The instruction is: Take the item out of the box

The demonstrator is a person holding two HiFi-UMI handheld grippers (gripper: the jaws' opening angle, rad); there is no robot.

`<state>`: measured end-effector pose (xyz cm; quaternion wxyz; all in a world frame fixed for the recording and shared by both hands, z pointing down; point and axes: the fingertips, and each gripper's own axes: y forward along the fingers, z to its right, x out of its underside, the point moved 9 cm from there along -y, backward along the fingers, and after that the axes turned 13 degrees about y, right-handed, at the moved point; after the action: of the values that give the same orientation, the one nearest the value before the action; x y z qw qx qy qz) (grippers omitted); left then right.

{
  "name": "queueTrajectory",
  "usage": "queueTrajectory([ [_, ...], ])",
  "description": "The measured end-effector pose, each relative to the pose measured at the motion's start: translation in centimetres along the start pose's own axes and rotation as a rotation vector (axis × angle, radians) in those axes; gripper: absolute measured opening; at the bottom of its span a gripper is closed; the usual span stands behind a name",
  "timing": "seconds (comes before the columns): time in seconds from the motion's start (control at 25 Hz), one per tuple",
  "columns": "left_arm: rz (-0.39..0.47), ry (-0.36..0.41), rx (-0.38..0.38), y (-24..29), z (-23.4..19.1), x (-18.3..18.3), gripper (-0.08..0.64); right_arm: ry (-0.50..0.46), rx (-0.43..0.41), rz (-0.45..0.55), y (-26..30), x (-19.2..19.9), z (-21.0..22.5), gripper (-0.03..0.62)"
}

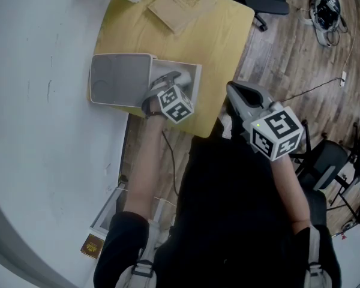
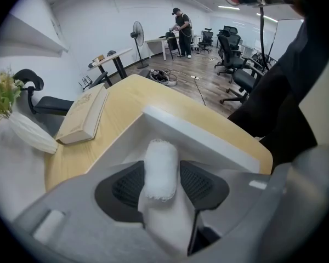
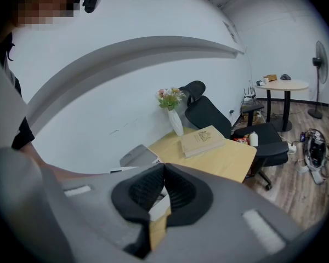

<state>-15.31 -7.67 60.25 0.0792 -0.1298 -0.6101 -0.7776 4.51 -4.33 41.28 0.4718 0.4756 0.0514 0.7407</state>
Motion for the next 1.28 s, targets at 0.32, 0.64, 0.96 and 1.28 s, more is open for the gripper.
queueTrajectory([
  [0.32, -0.024, 0.013, 0.001, 0.7, -0.3, 0.1, 0.193, 0.001, 0.002, -0.009, 0.0, 0.1, 0.2, 0.003],
  [0.64, -0.039, 0.017, 0.004, 1.2, -0.3, 0.3, 0.192, 0.004, 0.000, -0.011, 0.0, 0.1, 0.3, 0.003],
  [0.96, -0.033, -0.002, -0.014, 1.1, -0.3, 0.3, 0.192, 0.006, 0.008, -0.006, -0.4, 0.1, 0.4, 0.003],
  [1.28, -0.035, -0.028, -0.023, 0.7, 0.2, 0.1, 0.192, -0.001, 0.006, 0.001, -1.0, 0.2, 0.1, 0.003],
])
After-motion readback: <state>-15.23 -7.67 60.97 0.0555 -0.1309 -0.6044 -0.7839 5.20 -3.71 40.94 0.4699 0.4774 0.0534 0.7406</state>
